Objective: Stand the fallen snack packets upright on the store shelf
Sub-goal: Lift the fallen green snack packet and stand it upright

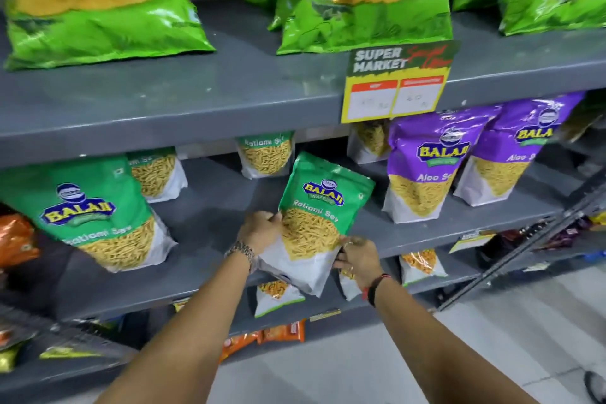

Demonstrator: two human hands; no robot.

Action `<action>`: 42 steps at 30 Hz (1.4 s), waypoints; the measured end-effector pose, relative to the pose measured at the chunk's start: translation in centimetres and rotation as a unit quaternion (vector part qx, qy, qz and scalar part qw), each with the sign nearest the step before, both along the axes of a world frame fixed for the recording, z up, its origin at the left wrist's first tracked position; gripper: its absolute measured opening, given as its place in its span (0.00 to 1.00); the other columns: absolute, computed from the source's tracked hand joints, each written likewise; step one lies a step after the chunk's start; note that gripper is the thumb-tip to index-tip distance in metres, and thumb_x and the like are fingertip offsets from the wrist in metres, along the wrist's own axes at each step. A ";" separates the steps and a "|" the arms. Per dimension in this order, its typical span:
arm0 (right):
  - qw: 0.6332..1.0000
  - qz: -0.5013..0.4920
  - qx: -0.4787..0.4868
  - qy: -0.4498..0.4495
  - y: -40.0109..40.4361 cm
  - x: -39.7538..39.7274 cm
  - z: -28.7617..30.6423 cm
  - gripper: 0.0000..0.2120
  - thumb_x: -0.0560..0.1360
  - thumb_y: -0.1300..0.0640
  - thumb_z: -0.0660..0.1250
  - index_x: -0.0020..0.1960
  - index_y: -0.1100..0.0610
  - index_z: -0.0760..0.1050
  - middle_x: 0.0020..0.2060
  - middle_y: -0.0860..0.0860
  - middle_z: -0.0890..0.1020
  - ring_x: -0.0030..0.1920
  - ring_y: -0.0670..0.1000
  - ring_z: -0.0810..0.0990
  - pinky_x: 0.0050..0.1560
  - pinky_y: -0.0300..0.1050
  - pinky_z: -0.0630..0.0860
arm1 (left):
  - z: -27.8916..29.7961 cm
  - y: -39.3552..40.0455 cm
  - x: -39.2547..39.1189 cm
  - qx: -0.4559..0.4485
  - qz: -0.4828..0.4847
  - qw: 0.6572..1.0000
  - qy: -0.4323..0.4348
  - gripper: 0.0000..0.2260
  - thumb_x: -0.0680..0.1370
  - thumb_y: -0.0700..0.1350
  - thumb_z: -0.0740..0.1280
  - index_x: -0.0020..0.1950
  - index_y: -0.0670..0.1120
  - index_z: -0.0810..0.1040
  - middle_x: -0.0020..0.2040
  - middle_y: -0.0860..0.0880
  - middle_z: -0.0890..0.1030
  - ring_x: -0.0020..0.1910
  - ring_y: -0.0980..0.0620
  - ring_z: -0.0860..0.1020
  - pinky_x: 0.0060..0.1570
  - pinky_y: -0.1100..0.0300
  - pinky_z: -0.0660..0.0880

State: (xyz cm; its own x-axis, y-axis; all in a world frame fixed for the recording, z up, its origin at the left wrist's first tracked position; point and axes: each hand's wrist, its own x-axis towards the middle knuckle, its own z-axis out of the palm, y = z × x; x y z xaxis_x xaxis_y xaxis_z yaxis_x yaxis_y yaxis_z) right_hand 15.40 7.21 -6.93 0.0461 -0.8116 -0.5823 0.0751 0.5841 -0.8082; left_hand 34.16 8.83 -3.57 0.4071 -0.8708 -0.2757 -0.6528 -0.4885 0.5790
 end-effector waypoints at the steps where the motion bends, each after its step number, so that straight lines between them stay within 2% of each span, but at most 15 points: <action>1: 1.000 -0.007 -0.010 0.014 0.6 -0.3 0.3 0.12 0.75 0.73 0.50 0.49 0.62 0.69 0.38 0.56 0.78 0.17 0.44 0.76 0.16 0.36 0.72 | -0.1 1.3 -0.3 -0.020 0.007 1.000 0.022 0.19 0.78 0.51 0.57 0.39 0.38 0.77 0.47 0.35 0.82 0.49 0.38 0.80 0.40 0.55 0.69; 3: 0.998 0.004 -0.041 0.051 1.7 -1.1 0.6 0.13 0.73 0.74 0.50 0.45 0.63 0.71 0.29 0.54 0.77 0.15 0.42 0.71 0.16 0.32 0.68 | -0.3 3.8 -0.8 -0.063 0.035 0.994 0.079 0.16 0.78 0.50 0.58 0.39 0.41 0.78 0.46 0.36 0.83 0.48 0.39 0.80 0.40 0.54 0.70; 7: 0.990 0.024 -0.099 0.093 4.0 -3.1 1.9 0.11 0.75 0.67 0.58 0.39 0.60 0.76 0.33 0.54 0.77 0.28 0.49 0.75 0.21 0.36 0.73 | 0.1 8.4 -2.7 -0.138 0.080 0.962 0.221 0.13 0.78 0.47 0.60 0.54 0.42 0.81 0.46 0.47 0.81 0.47 0.50 0.78 0.49 0.56 0.72; 10: 0.980 0.018 -0.150 0.132 5.3 -4.9 2.5 0.09 0.76 0.58 0.63 0.44 0.63 0.79 0.31 0.57 0.77 0.30 0.54 0.76 0.24 0.39 0.77 | 0.7 10.6 -4.5 -0.177 0.082 0.938 0.285 0.10 0.78 0.45 0.61 0.51 0.43 0.81 0.42 0.54 0.79 0.44 0.56 0.75 0.45 0.61 0.70; 13: 0.967 0.009 -0.192 0.168 6.0 -6.3 2.6 0.12 0.74 0.55 0.65 0.42 0.64 0.79 0.37 0.64 0.81 0.37 0.62 0.80 0.34 0.50 0.82 | 0.2 11.7 -5.7 -0.182 0.073 0.930 0.312 0.08 0.77 0.45 0.62 0.41 0.49 0.79 0.38 0.54 0.78 0.41 0.55 0.74 0.45 0.58 0.71; 17: 0.972 0.014 -0.185 0.143 6.6 -7.1 3.1 0.10 0.76 0.59 0.63 0.47 0.67 0.78 0.33 0.56 0.79 0.25 0.43 0.78 0.22 0.35 0.75 | -0.4 12.8 -6.7 -0.182 0.069 0.913 0.358 0.10 0.77 0.46 0.61 0.37 0.51 0.77 0.37 0.46 0.76 0.39 0.49 0.73 0.44 0.50 0.72; 21: 0.967 0.015 -0.206 0.151 5.9 -7.2 3.4 0.09 0.75 0.58 0.64 0.46 0.63 0.79 0.31 0.54 0.78 0.27 0.45 0.76 0.24 0.35 0.74 | -0.7 12.3 -6.8 -0.182 0.069 0.903 0.384 0.09 0.78 0.45 0.60 0.40 0.47 0.76 0.39 0.44 0.75 0.39 0.48 0.73 0.42 0.53 0.71; 24: 0.954 0.019 -0.240 0.178 3.8 -6.6 3.8 0.06 0.75 0.54 0.64 0.42 0.53 0.78 0.38 0.58 0.82 0.38 0.55 0.81 0.44 0.53 0.82 | 0.1 10.2 -6.5 -0.194 0.055 0.906 0.373 0.09 0.78 0.43 0.60 0.39 0.50 0.73 0.35 0.51 0.74 0.36 0.55 0.70 0.38 0.60 0.67; 26: 0.955 0.014 -0.252 0.157 2.0 -5.9 4.1 0.04 0.75 0.54 0.64 0.46 0.52 0.76 0.46 0.59 0.83 0.48 0.58 0.81 0.54 0.61 0.78 | 1.1 8.3 -6.1 -0.207 0.049 0.909 0.359 0.08 0.78 0.41 0.60 0.42 0.52 0.72 0.37 0.53 0.76 0.37 0.57 0.72 0.40 0.60 0.70; 29: 0.953 0.000 -0.269 0.140 -1.0 -4.0 5.4 0.08 0.76 0.57 0.63 0.53 0.58 0.75 0.46 0.56 0.80 0.46 0.55 0.78 0.50 0.50 0.77 | 1.8 5.3 -5.0 -0.216 0.055 0.907 0.357 0.07 0.78 0.38 0.60 0.53 0.49 0.71 0.48 0.46 0.82 0.47 0.52 0.79 0.52 0.54 0.75; 32: 0.939 -0.001 -0.315 0.139 -3.8 -1.9 5.9 0.08 0.76 0.60 0.62 0.53 0.61 0.74 0.42 0.54 0.79 0.39 0.46 0.76 0.40 0.32 0.71 | 1.8 2.5 -3.7 -0.223 0.090 0.906 0.350 0.09 0.77 0.36 0.61 0.53 0.49 0.70 0.50 0.43 0.82 0.50 0.47 0.78 0.55 0.50 0.75; 34: 0.934 0.005 -0.331 0.134 -5.1 -0.7 5.4 0.04 0.76 0.62 0.61 0.49 0.59 0.73 0.36 0.51 0.78 0.33 0.36 0.75 0.37 0.31 0.70 | 1.7 1.0 -2.9 -0.231 0.116 0.904 0.341 0.10 0.76 0.35 0.61 0.48 0.51 0.70 0.47 0.43 0.81 0.47 0.48 0.77 0.53 0.49 0.76; 38: 0.940 0.019 -0.318 0.123 -7.3 0.9 3.5 0.04 0.76 0.64 0.60 0.48 0.59 0.73 0.36 0.51 0.78 0.29 0.33 0.75 0.38 0.36 0.71 | 0.3 -0.9 -1.5 -0.236 0.148 0.903 0.327 0.14 0.75 0.33 0.60 0.39 0.54 0.70 0.48 0.38 0.81 0.47 0.43 0.79 0.50 0.45 0.77; 40: 0.942 0.018 -0.313 0.121 -7.6 1.2 2.9 0.05 0.76 0.64 0.60 0.50 0.61 0.74 0.41 0.54 0.79 0.31 0.32 0.75 0.40 0.34 0.72 | -0.4 -1.4 -1.0 -0.232 0.155 0.906 0.318 0.13 0.75 0.34 0.61 0.40 0.53 0.70 0.47 0.38 0.82 0.48 0.40 0.80 0.49 0.42 0.78; 42: 0.949 0.011 -0.296 0.112 -7.4 1.3 2.6 0.08 0.77 0.63 0.60 0.53 0.64 0.74 0.46 0.56 0.79 0.35 0.35 0.77 0.43 0.34 0.75 | -0.4 -1.3 -0.9 -0.228 0.153 0.902 0.335 0.07 0.76 0.34 0.60 0.47 0.46 0.71 0.46 0.42 0.81 0.47 0.44 0.78 0.46 0.49 0.78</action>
State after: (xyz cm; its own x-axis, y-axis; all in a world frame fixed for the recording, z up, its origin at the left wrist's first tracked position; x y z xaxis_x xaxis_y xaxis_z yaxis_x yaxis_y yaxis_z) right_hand 16.68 -0.19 -4.32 -0.0035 -0.9997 -0.0221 -0.1440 0.0224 -0.9893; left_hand 33.22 7.55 -3.95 0.5219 -0.8314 -0.1909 0.0420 -0.1985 0.9792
